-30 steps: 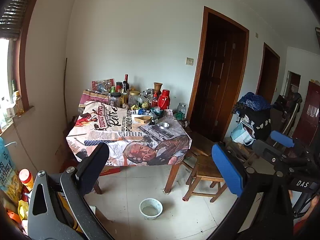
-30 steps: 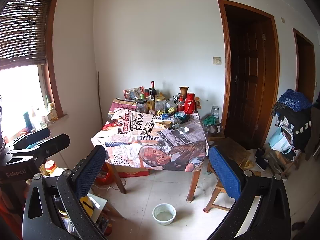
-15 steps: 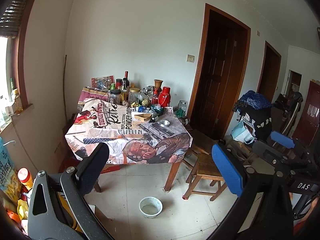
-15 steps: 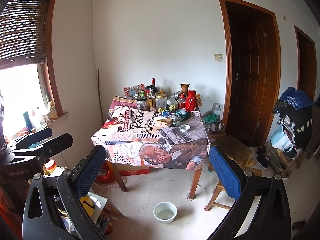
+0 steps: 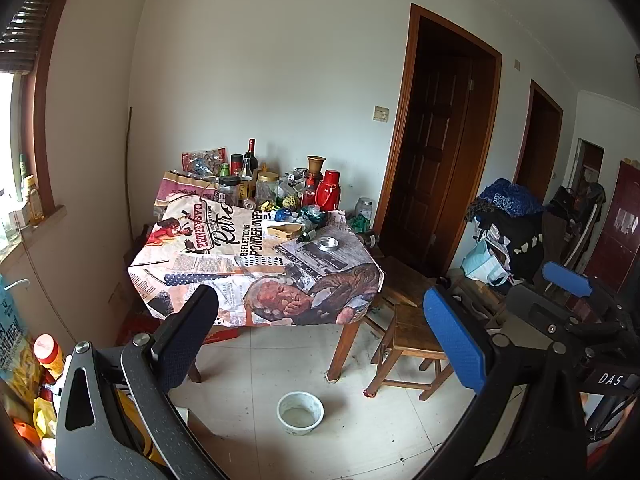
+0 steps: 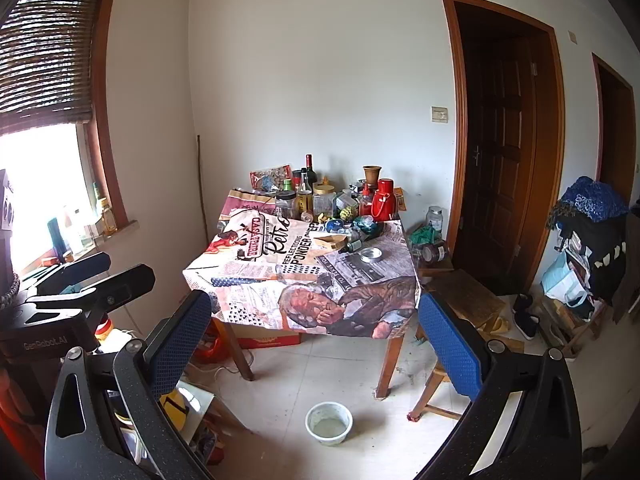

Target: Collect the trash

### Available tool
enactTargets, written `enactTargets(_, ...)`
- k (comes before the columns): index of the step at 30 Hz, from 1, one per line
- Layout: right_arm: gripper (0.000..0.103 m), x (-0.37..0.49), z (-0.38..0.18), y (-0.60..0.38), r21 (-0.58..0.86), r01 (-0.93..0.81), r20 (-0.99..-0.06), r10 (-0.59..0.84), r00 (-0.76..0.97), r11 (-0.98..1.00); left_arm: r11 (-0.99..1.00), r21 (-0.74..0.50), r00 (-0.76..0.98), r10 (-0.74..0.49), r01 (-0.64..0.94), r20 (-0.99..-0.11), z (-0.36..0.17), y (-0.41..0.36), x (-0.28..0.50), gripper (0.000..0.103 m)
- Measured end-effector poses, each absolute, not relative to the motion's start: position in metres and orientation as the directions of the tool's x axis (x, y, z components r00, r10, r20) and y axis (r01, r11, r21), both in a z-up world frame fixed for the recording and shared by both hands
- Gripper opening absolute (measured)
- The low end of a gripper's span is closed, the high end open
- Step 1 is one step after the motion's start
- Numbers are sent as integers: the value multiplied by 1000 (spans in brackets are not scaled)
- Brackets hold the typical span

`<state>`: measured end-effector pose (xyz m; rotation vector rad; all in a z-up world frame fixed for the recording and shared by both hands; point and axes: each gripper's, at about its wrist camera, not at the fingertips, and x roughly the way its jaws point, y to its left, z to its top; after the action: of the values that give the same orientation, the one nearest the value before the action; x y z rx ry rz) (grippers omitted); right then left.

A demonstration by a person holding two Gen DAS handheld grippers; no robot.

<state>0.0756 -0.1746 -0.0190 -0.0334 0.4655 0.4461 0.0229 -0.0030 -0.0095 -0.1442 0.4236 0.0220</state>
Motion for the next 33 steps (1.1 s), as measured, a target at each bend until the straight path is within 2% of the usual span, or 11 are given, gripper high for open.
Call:
enactTargets(24,103,78,-23,-171,73,-424,-446,410,795,903,991,-120,905,5,-62,-426,-16,-8,42,103)
enactTargets(33,103,106,-24,-175,84,-442,-450,429,783,893,991,-110,899,26,-82,-437,-18,-16,77,103)
